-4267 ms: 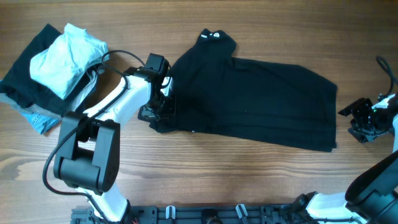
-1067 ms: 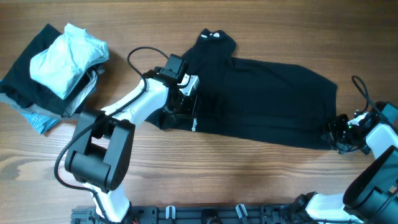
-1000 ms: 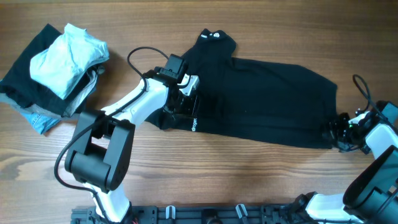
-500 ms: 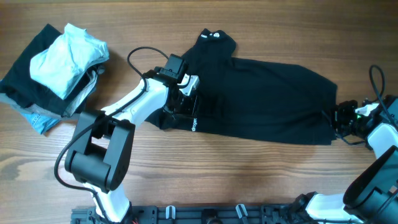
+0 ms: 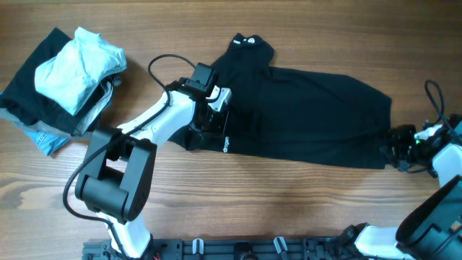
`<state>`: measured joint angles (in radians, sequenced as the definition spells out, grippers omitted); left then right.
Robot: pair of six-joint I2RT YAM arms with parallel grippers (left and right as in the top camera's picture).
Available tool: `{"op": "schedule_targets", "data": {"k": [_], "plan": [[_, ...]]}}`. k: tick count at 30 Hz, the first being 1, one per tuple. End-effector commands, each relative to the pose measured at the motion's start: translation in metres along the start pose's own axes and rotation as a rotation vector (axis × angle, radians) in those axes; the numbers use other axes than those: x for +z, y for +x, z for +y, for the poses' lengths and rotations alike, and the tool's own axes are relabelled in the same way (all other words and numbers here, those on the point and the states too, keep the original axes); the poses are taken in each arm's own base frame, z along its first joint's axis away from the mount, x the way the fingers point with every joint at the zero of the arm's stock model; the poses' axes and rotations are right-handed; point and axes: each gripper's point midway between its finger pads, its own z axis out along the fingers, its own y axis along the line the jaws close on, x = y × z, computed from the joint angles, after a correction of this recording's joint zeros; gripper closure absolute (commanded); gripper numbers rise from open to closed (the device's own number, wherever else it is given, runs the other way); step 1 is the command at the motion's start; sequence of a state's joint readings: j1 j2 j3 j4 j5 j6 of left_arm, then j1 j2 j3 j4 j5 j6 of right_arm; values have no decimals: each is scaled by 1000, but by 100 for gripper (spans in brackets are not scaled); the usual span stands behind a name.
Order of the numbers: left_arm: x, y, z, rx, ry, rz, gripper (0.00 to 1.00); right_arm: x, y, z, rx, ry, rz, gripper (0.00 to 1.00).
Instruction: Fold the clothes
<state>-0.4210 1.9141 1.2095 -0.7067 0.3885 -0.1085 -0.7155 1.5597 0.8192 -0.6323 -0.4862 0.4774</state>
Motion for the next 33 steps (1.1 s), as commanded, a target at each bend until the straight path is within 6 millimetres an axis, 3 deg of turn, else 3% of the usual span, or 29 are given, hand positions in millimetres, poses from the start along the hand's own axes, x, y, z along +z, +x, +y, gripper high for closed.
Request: {"op": "schedule_targets", "data": {"k": [1, 3, 5, 7, 13, 16, 18, 22, 25, 27, 28, 30, 31, 32, 33], "plan": [[-18, -7, -30, 26, 120, -16, 76, -19, 4, -36, 45, 225, -34, 57], [-21, -6, -41, 57, 148, -22, 76, -16, 15, -57, 51, 307, -6, 80], [-15, -2, -51, 144, 151, -11, 89, -7, 21, -70, 69, 338, 9, 91], [-4, 0, -62, 221, 124, -13, 96, 8, 19, -79, 87, 338, -18, 93], [44, 11, -73, 298, 87, 44, 96, 12, 19, -83, 101, 338, -29, 95], [62, 5, -76, 324, 96, 22, 87, 12, 19, -82, 101, 337, -29, 95], [64, -8, -79, 312, 107, -26, 92, 12, 18, -83, 100, 338, -30, 95], [39, -67, -89, 218, 159, -224, 88, 12, 19, -83, 99, 339, -28, 95], [2, -120, -89, 225, 181, -387, 86, 12, 19, -83, 99, 339, -27, 95], [-18, -140, -85, 189, 188, -436, 83, 12, 19, -83, 88, 339, -25, 95], [-27, -142, -79, 168, 178, -428, 77, 12, 19, -83, 48, 339, -17, 90], [-27, -130, -70, 149, 155, -371, 70, 12, 21, -84, -2, 343, 1, 80], [-23, -119, -65, 153, 137, -323, 68, 12, 24, -84, -26, 345, 17, 66], [-18, -103, -54, 148, 89, -256, 63, 11, 27, -85, -17, 345, 28, 44], [-13, -88, -39, 122, 18, -194, 60, 12, 27, -84, -18, 342, 28, 39]]}}
